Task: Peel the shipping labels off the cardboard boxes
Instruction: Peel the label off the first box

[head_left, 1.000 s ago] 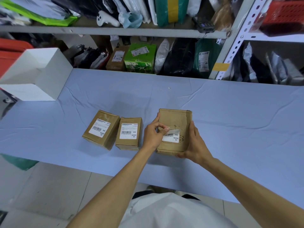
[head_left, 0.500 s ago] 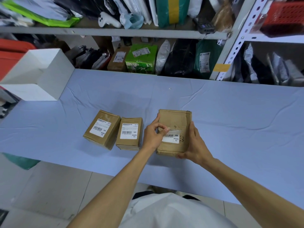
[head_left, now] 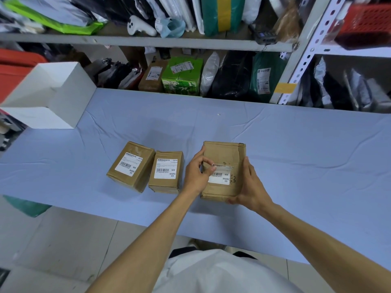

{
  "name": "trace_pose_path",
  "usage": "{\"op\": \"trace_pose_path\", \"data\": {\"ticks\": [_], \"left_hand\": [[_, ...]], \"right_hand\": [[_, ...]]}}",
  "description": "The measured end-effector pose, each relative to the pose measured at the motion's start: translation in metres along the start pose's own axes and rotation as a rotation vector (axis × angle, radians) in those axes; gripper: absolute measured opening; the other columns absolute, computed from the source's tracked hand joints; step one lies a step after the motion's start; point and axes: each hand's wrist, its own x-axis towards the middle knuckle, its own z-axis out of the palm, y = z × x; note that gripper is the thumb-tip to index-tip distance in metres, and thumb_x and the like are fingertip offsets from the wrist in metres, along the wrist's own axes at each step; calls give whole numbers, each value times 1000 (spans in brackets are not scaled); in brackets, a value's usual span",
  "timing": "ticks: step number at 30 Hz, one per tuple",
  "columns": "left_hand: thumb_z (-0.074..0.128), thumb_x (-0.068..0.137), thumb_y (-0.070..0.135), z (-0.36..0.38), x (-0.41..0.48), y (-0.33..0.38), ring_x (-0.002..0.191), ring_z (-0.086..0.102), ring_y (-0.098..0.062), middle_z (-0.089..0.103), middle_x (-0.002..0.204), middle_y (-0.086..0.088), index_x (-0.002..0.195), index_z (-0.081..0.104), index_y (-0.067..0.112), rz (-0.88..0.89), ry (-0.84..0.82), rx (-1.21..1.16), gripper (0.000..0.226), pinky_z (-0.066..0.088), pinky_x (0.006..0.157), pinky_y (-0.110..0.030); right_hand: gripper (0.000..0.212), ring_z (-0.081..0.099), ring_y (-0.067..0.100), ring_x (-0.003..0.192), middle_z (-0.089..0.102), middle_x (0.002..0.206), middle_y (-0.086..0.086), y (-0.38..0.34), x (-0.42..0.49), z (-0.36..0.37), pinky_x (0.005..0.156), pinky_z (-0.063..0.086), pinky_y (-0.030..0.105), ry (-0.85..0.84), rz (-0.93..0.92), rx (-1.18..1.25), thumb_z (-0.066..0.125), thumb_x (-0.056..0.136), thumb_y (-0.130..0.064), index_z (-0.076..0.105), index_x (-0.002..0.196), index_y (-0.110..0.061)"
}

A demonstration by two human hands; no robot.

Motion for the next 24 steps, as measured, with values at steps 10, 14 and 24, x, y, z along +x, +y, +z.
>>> {"op": "trace_pose_path", "data": {"ticks": [10,14,24], "left_hand": [[70,81,2,5,5,1,139,34,-9,36,152,4,80,64,4,-45,26,-27,6,28,109,-20],[68,83,3,6,3,3,139,32,-7,34,153,7,77,62,8,-65,18,-26,10,26,94,-1],[67,86,9,8,7,7,139,33,-8,34,153,8,80,62,9,-82,31,-12,8,29,102,-9]], "right_hand": [[152,34,20,131,16,152,-2,0,1,-2,97,44,28,-8,34,7,92,46,-29,-20,149,-21],[152,33,19,131,15,152,-1,0,1,0,94,40,23,-3,27,8,93,47,-29,-21,148,-20],[152,34,21,131,17,151,0,-1,1,-1,96,41,25,-1,34,2,93,47,-28,-20,148,-20]]}}
